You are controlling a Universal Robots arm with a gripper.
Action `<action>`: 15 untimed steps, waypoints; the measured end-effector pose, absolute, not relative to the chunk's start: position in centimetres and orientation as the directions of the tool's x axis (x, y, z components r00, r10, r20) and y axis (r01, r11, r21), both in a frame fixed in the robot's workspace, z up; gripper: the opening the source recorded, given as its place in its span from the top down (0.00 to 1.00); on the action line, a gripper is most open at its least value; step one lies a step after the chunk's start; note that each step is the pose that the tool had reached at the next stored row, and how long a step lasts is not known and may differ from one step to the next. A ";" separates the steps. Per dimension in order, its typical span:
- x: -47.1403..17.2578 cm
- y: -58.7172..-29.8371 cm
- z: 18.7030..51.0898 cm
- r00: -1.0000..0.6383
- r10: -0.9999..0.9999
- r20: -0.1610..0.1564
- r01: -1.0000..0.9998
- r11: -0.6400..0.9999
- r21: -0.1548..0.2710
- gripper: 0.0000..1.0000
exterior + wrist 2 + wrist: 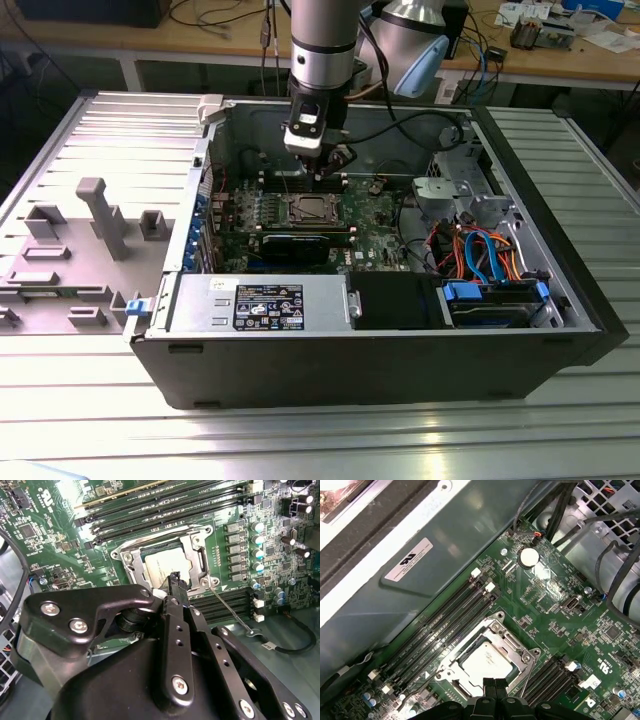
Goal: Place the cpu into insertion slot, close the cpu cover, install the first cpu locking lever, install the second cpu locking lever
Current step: 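Install the first cpu locking lever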
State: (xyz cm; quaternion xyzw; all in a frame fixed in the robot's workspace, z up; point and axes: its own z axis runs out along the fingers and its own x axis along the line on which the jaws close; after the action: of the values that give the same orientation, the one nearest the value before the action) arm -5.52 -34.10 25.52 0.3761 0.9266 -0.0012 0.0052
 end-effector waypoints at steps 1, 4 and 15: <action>-5.5 -34.1 25.5 -0.721 0.693 -0.011 0.693 0.721 0.002 0.89; -5.5 -34.1 25.5 -0.728 0.685 -0.011 0.685 0.728 0.002 0.89; -5.5 -34.1 25.5 -0.770 0.638 -0.011 0.639 0.770 0.002 0.89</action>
State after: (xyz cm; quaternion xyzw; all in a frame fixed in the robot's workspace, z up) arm -5.52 -34.10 25.52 0.3394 0.9406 -0.0010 0.0053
